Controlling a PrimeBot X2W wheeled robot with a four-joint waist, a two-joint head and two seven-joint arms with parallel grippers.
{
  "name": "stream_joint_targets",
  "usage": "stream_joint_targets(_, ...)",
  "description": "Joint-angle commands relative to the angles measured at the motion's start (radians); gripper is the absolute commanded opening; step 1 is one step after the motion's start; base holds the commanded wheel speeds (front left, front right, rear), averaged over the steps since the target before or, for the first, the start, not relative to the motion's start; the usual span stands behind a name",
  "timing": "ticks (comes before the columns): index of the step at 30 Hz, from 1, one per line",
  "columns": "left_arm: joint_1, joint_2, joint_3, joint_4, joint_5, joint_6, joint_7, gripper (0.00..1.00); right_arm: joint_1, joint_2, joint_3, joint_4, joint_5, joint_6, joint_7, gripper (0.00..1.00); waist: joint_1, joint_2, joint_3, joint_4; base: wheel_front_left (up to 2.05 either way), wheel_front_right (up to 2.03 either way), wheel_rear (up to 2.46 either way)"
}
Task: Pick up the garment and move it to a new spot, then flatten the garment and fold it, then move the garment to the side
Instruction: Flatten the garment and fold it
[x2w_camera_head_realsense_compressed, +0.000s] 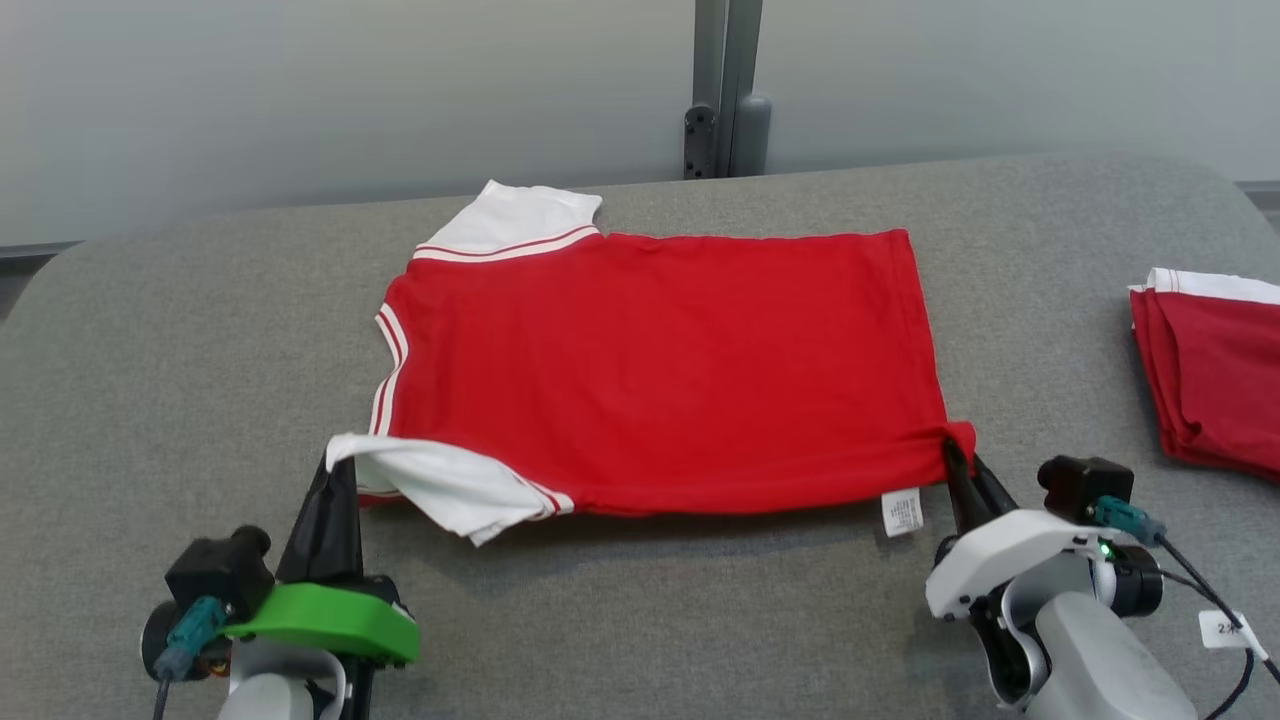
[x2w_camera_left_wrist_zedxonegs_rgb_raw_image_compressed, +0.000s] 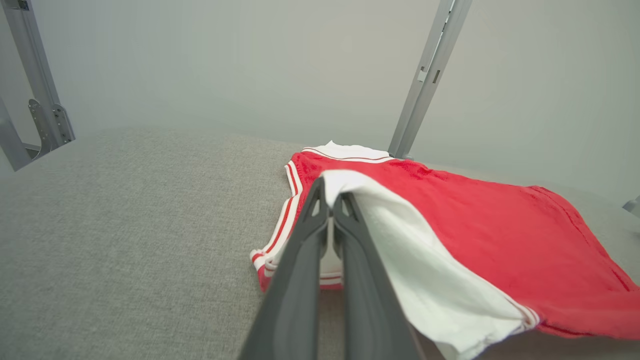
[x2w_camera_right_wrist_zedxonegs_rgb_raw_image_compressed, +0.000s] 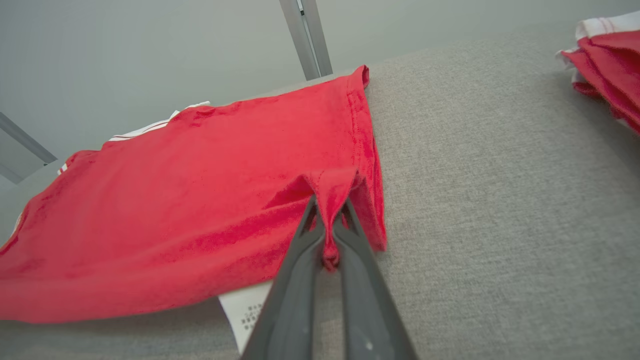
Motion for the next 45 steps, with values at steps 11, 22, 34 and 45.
stream_joint_targets(11,-0.23,0.021,-0.018,0.075,0.041,0.002,0.0,0.0,-0.202,0.008,-0.039,0.091,-0.089,-0.002,-0.003,0.0,0.0001,-0.0001,0.164,-0.017,0.0,0.0,0.0)
stream_joint_targets(22,-0.366,0.033,0.005,0.189,0.102,0.002,0.0,0.27,-0.305,0.019,-0.092,0.131,-0.156,-0.002,-0.003,0.85,0.0001,-0.0001,0.252,-0.011,0.0,0.0,0.0)
stream_joint_targets(34,-0.297,0.004,0.126,0.151,0.125,0.01,0.0,1.0,-0.193,0.027,-0.158,-0.062,-0.179,-0.002,-0.003,1.0,0.0001,-0.0001,0.254,-0.01,0.0,0.0,0.0)
stream_joint_targets(45,-0.178,0.003,0.071,0.143,0.035,0.034,0.0,1.0,-0.078,0.027,-0.125,-0.062,-0.135,-0.002,-0.003,1.0,0.0001,-0.0001,0.242,-0.002,0.0,0.0,0.0)
